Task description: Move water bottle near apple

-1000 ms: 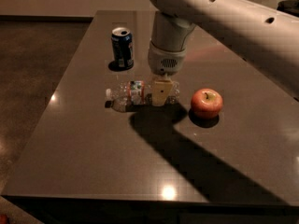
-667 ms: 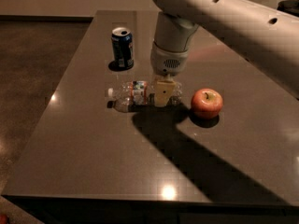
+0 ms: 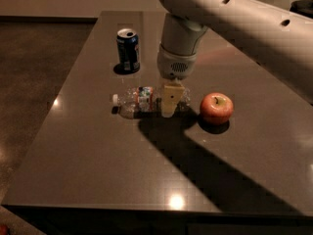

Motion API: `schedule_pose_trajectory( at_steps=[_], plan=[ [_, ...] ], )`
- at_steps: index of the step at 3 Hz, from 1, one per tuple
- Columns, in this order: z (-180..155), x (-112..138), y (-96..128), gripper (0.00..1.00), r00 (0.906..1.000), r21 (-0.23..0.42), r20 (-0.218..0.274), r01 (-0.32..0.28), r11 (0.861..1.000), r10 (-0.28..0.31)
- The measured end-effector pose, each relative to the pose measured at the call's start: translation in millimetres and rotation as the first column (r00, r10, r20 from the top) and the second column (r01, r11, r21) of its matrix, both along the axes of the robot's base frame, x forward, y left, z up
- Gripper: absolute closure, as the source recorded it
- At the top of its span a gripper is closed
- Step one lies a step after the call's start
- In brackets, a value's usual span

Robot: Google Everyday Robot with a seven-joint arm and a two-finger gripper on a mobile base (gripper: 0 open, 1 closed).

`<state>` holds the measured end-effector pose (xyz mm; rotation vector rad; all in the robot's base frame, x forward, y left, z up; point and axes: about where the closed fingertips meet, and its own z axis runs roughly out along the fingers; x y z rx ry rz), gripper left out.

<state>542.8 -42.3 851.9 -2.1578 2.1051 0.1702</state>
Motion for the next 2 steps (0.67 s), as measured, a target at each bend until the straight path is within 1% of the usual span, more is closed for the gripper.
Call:
schedule_pose_trajectory(
  at_steps=[1,2],
  plan=[
    [-0.2,1.2,1.3,0.0,1.0,0.003,0.006,0.0,1.0,0.0],
    [-0.2,1.2,1.4,0.0,1.0,0.004,0.006,0.0,1.0,0.0]
  ],
)
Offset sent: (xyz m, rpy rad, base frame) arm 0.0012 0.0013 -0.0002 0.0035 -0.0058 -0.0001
